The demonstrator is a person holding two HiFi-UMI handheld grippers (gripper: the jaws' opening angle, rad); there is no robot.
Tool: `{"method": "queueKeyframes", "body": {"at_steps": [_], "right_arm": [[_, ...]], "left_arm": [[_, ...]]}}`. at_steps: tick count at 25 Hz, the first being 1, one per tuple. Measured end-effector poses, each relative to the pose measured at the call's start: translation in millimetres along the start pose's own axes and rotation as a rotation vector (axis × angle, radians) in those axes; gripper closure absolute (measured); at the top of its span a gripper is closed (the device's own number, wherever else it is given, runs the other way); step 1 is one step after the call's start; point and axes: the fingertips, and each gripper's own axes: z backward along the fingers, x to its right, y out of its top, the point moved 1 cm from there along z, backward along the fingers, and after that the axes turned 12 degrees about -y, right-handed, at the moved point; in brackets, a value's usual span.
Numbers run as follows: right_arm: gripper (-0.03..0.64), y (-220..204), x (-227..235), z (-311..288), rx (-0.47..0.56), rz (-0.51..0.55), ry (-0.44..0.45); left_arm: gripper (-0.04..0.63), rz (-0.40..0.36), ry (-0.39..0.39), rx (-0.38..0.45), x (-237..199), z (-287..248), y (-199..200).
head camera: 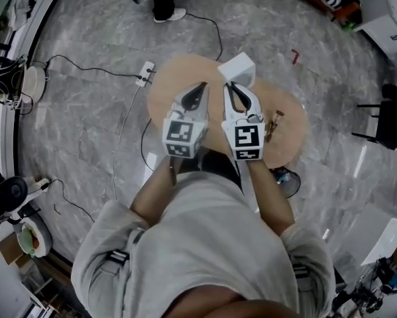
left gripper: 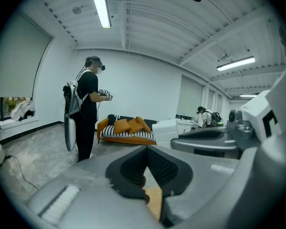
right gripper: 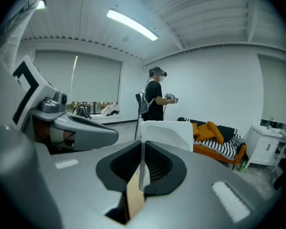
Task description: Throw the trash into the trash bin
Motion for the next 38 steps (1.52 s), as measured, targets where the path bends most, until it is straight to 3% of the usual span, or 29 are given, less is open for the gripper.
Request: {"method": "queueKeyframes", "body": {"at_steps": [9, 16, 20, 28, 38], "right_arm": [[0.586, 3.9, 1.4, 40.0, -0.005, -0.051, -0.184], [0.586, -23.8, 21.8, 98.4, -0.054, -0.12, -0.434], [0.586, -37.7, 34.7, 126.5, -0.076, -0.145, -0.535], [0.586, -68.9, 83.7, 232.6, -0.087, -0.205, -0.759], [0.586, -122.6, 117.1, 379.4, -0.1, -0.276, -0.971]], "left_arm": [[0.578, -0.044, -0.209, 0.009, 34.4, 2.3, 9.1], [0.578, -0.092, -0.454, -0.037, 91.8, -0.4, -9.5], [0.578, -0.105, -0.557, -0.061, 123.0, -6.9, -17.6], [0.578, -0.172, -0.749, -0.09, 233.2, -10.8, -30.3], [0.578, -0.241, -0.943, -0.132, 383.6, 16.2, -72.1]]}}
